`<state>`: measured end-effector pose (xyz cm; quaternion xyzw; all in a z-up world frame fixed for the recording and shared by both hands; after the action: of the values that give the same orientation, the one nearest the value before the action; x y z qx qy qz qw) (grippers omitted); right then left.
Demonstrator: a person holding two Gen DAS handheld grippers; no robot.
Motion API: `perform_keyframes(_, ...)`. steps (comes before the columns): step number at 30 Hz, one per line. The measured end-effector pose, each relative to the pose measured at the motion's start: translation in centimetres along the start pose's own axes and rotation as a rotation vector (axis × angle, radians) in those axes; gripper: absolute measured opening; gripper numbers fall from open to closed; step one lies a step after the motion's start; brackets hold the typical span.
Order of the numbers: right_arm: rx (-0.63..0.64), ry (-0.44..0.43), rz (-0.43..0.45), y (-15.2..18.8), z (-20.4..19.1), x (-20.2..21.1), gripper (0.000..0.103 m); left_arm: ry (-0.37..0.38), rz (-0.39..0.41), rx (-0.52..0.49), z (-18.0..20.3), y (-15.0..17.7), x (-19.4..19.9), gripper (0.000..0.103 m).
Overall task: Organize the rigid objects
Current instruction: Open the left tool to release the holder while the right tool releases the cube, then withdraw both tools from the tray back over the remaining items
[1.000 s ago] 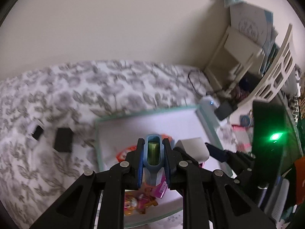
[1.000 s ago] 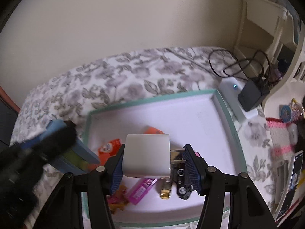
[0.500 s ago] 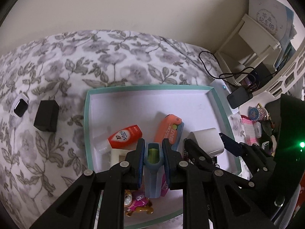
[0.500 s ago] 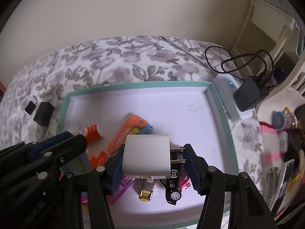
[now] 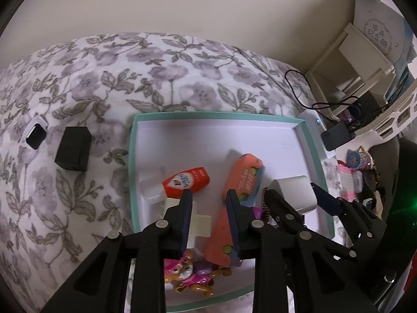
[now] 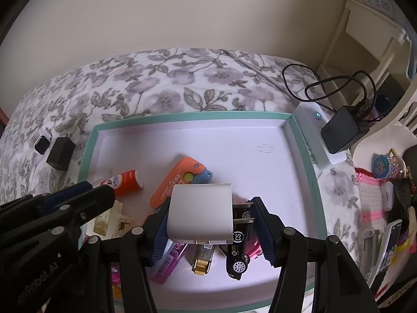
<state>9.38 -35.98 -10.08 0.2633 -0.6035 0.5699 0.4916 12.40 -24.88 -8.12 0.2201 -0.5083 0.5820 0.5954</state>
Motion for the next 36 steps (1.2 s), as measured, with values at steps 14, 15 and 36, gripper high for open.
perform_keyframes(14,-0.005,-0.005,0.018,-0.4,-0.2,0.6,0.063,-0.068,0.01,0.045,-2.0,-0.2,0.6,0.055)
perform_keyframes(15,-0.007,-0.009,0.018,-0.4,-0.2,0.6,0.063,-0.075,0.012,0.051,-2.2,-0.2,0.7,0.055)
perform_keyframes(36,-0.027,-0.024,0.055,-0.8,-0.9,0.9,0.085,-0.232,0.061,0.201,-9.1,-0.7,2.6,0.084)
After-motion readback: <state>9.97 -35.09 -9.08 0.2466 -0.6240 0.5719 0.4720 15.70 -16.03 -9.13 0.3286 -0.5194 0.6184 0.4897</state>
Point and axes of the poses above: each gripper's, at about its wrist camera, not at the fingertips, and x roughly against the way its jaws point, z to its right, y to its underside, the point moved 7 cm from there along -x, roughly the way its jaws point, and after that the axes turned 8 degrees about y, right-handed, at the moved point
